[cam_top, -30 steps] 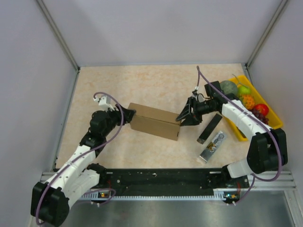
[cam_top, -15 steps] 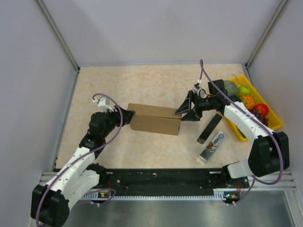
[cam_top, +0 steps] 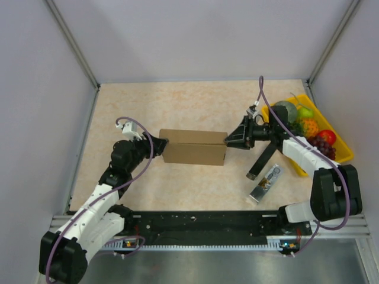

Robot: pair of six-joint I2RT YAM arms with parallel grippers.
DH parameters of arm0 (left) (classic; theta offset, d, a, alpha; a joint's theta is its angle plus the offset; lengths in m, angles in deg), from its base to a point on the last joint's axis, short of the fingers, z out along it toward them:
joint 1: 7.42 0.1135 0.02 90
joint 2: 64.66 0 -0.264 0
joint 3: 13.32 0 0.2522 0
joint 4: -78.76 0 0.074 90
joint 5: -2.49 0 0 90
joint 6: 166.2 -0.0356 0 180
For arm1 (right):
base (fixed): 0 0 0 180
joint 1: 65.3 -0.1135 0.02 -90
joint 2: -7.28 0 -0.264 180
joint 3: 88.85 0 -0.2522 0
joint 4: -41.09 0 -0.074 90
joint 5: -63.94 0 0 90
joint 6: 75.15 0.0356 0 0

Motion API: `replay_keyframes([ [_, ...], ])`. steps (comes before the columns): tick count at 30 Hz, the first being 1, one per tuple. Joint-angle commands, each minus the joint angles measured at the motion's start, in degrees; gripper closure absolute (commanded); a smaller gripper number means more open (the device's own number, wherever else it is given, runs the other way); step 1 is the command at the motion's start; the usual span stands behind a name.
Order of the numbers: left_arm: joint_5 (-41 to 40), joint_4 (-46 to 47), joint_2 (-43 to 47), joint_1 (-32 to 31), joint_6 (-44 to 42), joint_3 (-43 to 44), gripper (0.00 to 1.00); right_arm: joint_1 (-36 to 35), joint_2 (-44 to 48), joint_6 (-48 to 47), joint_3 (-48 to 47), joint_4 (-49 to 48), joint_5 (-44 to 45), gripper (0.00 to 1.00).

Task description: Fold the paper box

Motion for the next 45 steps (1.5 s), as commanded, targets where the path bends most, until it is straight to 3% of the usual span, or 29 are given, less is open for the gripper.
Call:
replay_keyframes([
  [1,20.0,-11.5,-2.5,-2.8,2.3,-3.0,0.58,-1.0,-1.5,1.0,1.4,-11.4,-3.4,0.58],
  [6,20.2,-11.6,-2.9,-2.6,2.1,-3.0,0.59,-0.3,-3.5,1.3,3.1,-13.9,-4.4,0.65],
  [10,19.8,-11.6,-2.7,-2.4,2.1,-3.2,0.59,0.5,-5.1,2.1,4.8,-16.7,-4.6,0.83],
  [13,19.9,-11.6,-2.9,-2.1,1.9,-3.6,0.59,1.0,-5.9,1.7,5.8,-17.7,-4.8,0.9],
  [22,20.4,-10.9,-3.3,-1.7,1.9,-4.5,0.59,1.4,-9.4,-5.5,6.4,-13.0,-1.0,1.0],
  [29,20.6,-11.1,-3.4,-1.4,1.8,-4.8,0.6,1.4,-10.8,-12.1,4.6,-4.3,6.7,1.0],
  [32,20.5,-11.1,-3.3,-1.3,1.6,-5.1,0.6,0.6,-9.8,-15.3,3.6,2.7,13.1,1.0],
  [33,20.5,-11.1,-3.3,-1.3,1.6,-5.2,0.6,-0.1,-9.7,-18.1,3.0,4.5,19.0,1.0],
  [39,21.5,-10.9,-3.1,-1.1,1.6,-5.1,0.59,-1.1,-13.2,-17.9,5.6,0.6,20.5,1.0],
  [41,22.5,-11.5,-2.2,-0.8,1.3,-4.2,0.57,-1.2,-13.2,-17.4,6.0,-0.5,19.5,1.0],
  [45,24.3,-18.1,0.6,0.8,-2.4,1.9,0.36,-1.1,-11.7,-16.9,3.7,-0.5,14.8,1.0],
])
